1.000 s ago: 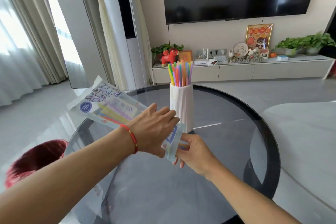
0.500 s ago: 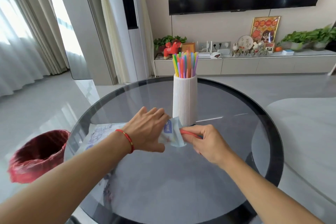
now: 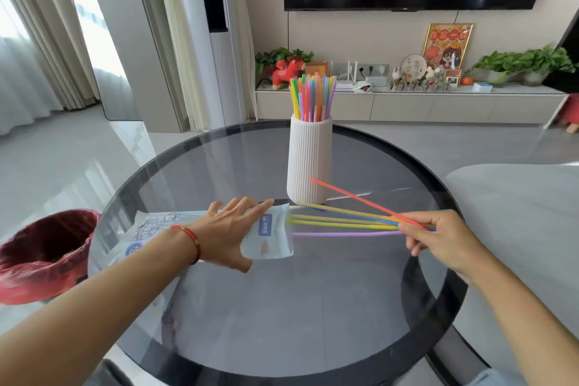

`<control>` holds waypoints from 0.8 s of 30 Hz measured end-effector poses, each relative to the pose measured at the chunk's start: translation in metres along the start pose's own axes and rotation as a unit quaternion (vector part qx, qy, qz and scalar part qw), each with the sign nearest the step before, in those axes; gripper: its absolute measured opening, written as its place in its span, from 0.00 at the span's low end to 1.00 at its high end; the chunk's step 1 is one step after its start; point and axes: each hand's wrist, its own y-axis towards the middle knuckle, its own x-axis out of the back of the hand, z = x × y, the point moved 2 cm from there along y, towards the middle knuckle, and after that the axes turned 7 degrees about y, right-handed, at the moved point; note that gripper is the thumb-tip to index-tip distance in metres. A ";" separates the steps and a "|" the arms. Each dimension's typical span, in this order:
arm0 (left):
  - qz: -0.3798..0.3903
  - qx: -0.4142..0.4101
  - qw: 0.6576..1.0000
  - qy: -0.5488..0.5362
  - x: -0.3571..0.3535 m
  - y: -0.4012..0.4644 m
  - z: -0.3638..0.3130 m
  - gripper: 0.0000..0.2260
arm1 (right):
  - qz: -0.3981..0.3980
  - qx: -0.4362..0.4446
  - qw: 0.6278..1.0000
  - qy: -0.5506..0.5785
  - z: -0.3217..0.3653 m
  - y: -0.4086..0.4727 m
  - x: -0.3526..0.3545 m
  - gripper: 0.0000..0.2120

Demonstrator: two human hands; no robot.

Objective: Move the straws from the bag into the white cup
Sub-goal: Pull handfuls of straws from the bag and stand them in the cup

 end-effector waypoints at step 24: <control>-0.269 -0.045 0.947 0.169 0.090 0.041 -0.145 0.08 | 0.143 -0.072 0.963 0.215 0.043 -0.042 -0.022 0.15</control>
